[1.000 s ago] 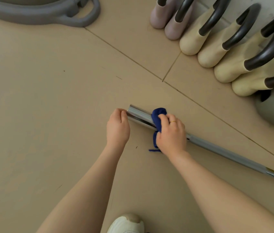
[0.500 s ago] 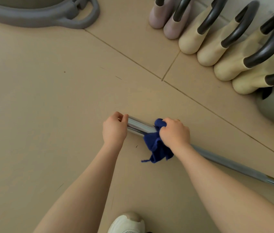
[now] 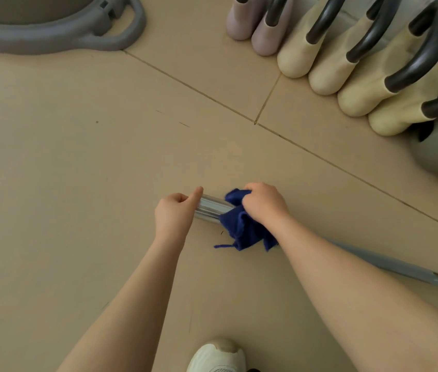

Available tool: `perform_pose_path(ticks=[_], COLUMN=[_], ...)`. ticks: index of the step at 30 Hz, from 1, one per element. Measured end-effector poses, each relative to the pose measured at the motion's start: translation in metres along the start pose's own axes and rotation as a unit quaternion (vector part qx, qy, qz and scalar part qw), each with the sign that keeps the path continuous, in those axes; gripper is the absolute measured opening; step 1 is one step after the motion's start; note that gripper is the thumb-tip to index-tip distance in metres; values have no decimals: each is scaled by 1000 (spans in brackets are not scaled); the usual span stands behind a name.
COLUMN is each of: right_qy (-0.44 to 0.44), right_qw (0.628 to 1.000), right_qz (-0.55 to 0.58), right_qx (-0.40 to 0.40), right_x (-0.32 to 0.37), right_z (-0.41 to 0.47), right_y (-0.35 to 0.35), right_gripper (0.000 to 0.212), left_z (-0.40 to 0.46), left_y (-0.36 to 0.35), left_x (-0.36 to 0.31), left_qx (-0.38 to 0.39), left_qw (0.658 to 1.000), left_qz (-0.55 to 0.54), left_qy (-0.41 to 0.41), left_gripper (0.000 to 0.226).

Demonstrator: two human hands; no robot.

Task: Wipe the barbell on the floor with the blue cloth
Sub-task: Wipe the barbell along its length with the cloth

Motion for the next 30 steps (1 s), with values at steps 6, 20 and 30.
perform_pose_path(ticks=[6, 20, 30], right_qy=[121, 51, 256], right_qw=[992, 976, 912], right_qz=[36, -185, -288], right_qx=[-3, -106, -142], right_x=[36, -10, 7], right_z=[-24, -30, -65], right_y=[-29, 15, 7], right_gripper=[44, 33, 80], left_z=[5, 1, 17], left_y=[-6, -6, -13], left_x=[-4, -9, -31], left_qx=[-15, -45, -55], left_qw=[998, 997, 993], left_qz=[50, 55, 107], left_qy=[-28, -31, -8], left_gripper=[24, 26, 27])
Point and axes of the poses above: each hand's wrist, its own z-axis towards the middle knuckle, its own y-axis out of the back of the hand, x = y × z, the point moved 10 cm from there along z, towards the middle knuckle, and after that the axes turned 12 degrees about z, right-handed, at the moved point
